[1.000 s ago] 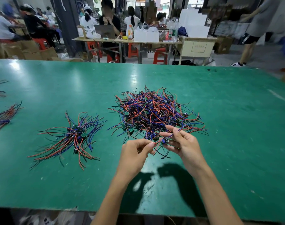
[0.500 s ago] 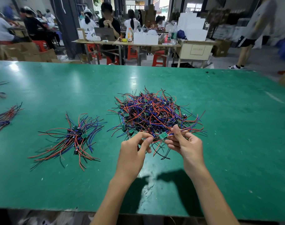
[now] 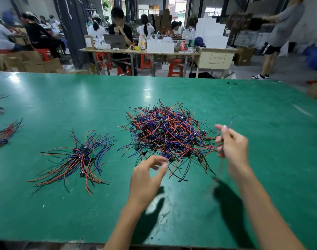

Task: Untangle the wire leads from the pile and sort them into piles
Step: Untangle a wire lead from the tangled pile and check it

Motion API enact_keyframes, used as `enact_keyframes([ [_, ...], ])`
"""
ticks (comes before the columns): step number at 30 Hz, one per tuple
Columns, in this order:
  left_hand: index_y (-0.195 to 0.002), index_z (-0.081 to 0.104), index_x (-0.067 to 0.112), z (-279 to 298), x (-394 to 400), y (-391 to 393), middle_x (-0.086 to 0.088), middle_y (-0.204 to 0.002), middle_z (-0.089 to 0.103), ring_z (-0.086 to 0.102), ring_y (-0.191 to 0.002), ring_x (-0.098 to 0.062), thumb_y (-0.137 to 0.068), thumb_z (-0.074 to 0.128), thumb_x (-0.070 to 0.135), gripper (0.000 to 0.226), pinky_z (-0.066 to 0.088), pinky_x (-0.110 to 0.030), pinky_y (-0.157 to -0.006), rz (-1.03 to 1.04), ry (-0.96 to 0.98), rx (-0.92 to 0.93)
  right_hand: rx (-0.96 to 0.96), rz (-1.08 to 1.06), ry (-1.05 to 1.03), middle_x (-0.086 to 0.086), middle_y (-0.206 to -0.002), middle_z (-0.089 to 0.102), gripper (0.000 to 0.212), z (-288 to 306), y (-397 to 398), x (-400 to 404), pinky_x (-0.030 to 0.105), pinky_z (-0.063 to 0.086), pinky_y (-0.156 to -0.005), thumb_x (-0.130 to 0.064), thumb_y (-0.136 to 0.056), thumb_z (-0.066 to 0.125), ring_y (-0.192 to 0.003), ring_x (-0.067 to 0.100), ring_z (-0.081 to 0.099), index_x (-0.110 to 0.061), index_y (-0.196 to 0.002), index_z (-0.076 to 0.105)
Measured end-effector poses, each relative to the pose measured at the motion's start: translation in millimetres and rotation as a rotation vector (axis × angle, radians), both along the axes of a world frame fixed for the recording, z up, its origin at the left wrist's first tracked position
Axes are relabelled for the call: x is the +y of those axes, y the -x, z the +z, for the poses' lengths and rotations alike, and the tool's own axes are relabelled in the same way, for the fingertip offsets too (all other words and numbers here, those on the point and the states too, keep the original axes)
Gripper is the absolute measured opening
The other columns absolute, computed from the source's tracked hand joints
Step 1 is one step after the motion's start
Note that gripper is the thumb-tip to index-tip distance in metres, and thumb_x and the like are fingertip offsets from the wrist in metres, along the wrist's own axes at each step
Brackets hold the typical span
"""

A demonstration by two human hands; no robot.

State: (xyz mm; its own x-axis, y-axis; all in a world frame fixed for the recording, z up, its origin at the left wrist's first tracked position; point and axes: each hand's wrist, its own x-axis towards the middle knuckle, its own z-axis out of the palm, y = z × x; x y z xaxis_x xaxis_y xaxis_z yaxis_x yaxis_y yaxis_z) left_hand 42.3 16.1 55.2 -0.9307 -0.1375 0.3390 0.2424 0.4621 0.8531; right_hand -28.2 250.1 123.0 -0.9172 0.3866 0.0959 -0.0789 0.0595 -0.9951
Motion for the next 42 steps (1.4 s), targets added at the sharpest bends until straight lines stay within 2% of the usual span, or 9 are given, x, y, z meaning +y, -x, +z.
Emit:
enact_keyframes([
  [5,-0.102,0.068,0.033,-38,-16,2,0.019,-0.102,0.060,0.046,-0.100,-0.002,-0.092,0.068,0.016,0.019,0.044,-0.027,-0.089,0.276,0.232,0.036,-0.242,-0.229,-0.813,0.022,-0.105,0.073,0.031,-2,78,79,0.042,0.050,-0.088,-0.027,-0.103,0.049,-0.105,0.041,0.065,-0.009,-0.111,0.073],
  [11,-0.102,0.067,0.025,-41,-17,17,0.008,-0.105,0.057,0.044,-0.105,-0.014,-0.089,0.066,0.013,0.018,0.042,-0.033,-0.088,0.415,0.233,0.025,-0.799,0.023,-1.100,0.017,-0.169,0.004,0.064,-88,81,100,0.048,0.013,-0.122,-0.044,-0.109,0.023,-0.155,0.031,0.008,-0.009,-0.162,0.010],
  [13,-0.101,0.068,0.021,-41,-19,21,0.004,-0.106,0.058,0.044,-0.107,-0.017,-0.089,0.066,0.009,0.017,0.042,-0.035,-0.090,0.438,0.131,-0.029,-0.750,-0.058,-1.134,0.019,-0.168,0.004,0.061,-97,83,92,0.047,0.010,-0.123,-0.040,-0.109,0.024,-0.154,0.031,0.007,-0.008,-0.161,0.016],
  [18,-0.102,0.070,0.015,-39,-21,24,-0.001,-0.109,0.060,0.045,-0.110,-0.019,-0.091,0.065,0.007,0.015,0.037,-0.023,-0.088,0.464,-0.018,-0.113,-0.321,-0.077,-1.219,0.017,-0.137,0.053,0.038,-73,114,65,0.042,0.035,-0.106,-0.011,-0.097,0.053,-0.130,0.033,0.043,-0.015,-0.134,0.059],
  [21,-0.102,0.069,0.017,-38,-23,23,-0.002,-0.109,0.059,0.046,-0.111,-0.020,-0.091,0.064,0.007,0.016,0.038,-0.025,-0.088,0.464,-0.039,-0.139,-0.205,-0.023,-1.034,0.013,-0.129,0.064,0.042,-55,134,44,0.039,0.043,-0.097,0.003,-0.093,0.051,-0.122,0.030,0.054,-0.016,-0.128,0.065],
  [24,-0.101,0.069,0.018,-38,-25,23,-0.001,-0.110,0.058,0.047,-0.111,-0.020,-0.092,0.065,0.008,0.015,0.037,-0.023,-0.087,0.465,-0.055,-0.154,-0.374,0.115,-0.830,0.019,-0.139,0.060,0.031,-51,155,32,0.039,0.043,-0.107,-0.017,-0.106,0.046,-0.128,0.035,0.054,-0.007,-0.131,0.062],
  [28,-0.100,0.068,0.021,-35,-24,22,0.004,-0.107,0.057,0.049,-0.109,-0.019,-0.091,0.065,0.009,0.016,0.035,-0.018,-0.081,0.458,-0.110,-0.153,-0.523,0.148,-0.808,0.027,-0.153,0.042,0.063,-53,167,24,0.042,0.035,-0.115,-0.044,-0.110,0.029,-0.139,0.040,0.044,0.008,-0.139,0.050],
  [34,-0.096,0.067,0.025,-32,-27,19,0.013,-0.100,0.054,0.052,-0.103,-0.017,-0.088,0.065,0.005,0.021,0.035,-0.016,-0.077,0.486,-0.167,-0.152,-0.509,0.077,-0.722,0.008,-0.109,0.073,0.025,-65,158,23,0.033,0.052,-0.089,-0.034,-0.085,0.081,-0.109,0.029,0.065,-0.017,-0.104,0.078],
  [42,-0.098,0.069,0.023,-36,-28,19,0.005,-0.102,0.057,0.052,-0.103,-0.017,-0.088,0.064,0.003,0.022,0.038,-0.026,-0.083,0.461,-0.163,-0.149,-0.189,-0.103,-0.363,0.007,-0.104,0.073,0.027,-70,127,30,0.039,0.054,-0.094,-0.016,-0.083,0.080,-0.097,0.025,0.067,-0.021,-0.107,0.068],
])
